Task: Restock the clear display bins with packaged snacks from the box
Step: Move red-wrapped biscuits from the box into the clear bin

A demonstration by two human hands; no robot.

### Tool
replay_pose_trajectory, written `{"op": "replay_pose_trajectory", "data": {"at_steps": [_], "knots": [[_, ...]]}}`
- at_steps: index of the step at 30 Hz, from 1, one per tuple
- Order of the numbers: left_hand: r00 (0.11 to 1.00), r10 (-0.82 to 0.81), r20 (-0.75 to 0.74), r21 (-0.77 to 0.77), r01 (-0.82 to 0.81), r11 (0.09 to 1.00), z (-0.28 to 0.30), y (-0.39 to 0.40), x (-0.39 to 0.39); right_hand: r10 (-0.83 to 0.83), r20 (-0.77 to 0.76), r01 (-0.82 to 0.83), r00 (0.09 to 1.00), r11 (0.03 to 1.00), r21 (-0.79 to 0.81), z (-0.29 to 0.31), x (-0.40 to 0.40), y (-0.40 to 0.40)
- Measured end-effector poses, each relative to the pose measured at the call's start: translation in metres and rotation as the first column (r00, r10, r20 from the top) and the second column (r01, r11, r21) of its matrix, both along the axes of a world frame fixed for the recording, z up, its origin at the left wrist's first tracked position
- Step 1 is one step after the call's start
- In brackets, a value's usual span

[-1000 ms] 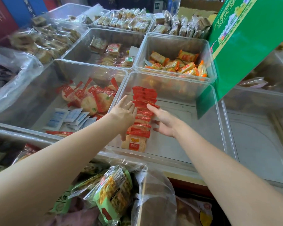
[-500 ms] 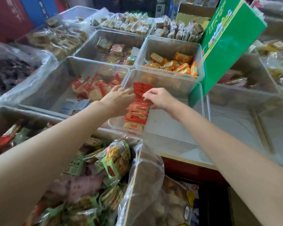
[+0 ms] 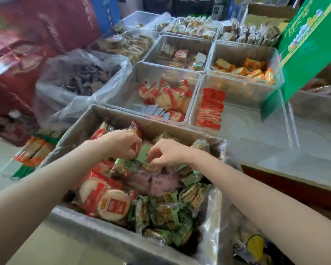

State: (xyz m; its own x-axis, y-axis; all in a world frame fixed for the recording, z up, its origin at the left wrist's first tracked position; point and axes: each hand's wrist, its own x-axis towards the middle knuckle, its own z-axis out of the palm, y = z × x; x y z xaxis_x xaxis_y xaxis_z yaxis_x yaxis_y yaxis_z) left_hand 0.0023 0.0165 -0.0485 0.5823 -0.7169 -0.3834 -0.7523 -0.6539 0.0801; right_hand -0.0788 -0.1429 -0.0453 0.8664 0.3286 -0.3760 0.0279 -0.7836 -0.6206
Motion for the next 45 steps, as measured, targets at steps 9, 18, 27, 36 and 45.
{"op": "replay_pose_trajectory", "data": {"at_steps": [9, 18, 27, 36, 45], "knots": [[0.971, -0.054, -0.233, 0.327, 0.130, 0.936, -0.020, 0.106, 0.033, 0.110, -0.289, -0.189, 0.951, 0.945, -0.265, -0.032, 0.007, 0.136], [0.958, -0.087, -0.273, 0.475, 0.213, 0.854, -0.037, 0.107, 0.007, 0.104, -0.365, -0.203, 0.925, 0.948, -0.245, -0.004, 0.011, 0.133], [0.815, 0.165, -0.555, 0.110, -0.125, 0.986, 0.000, 0.095, 0.049, -0.277, -0.356, 0.318, 0.893, 0.946, 0.062, 0.023, 0.034, 0.057], [0.817, 0.176, -0.549, 0.208, -0.071, 0.976, 0.033, 0.043, 0.082, -0.425, -0.399, 0.340, 0.812, 0.901, -0.269, 0.028, 0.028, -0.009], [0.918, 0.033, -0.395, -0.030, -0.048, 0.998, 0.048, -0.016, 0.085, -0.566, -0.239, 0.600, 0.789, 0.795, 0.096, 0.058, 0.044, -0.042]]}}
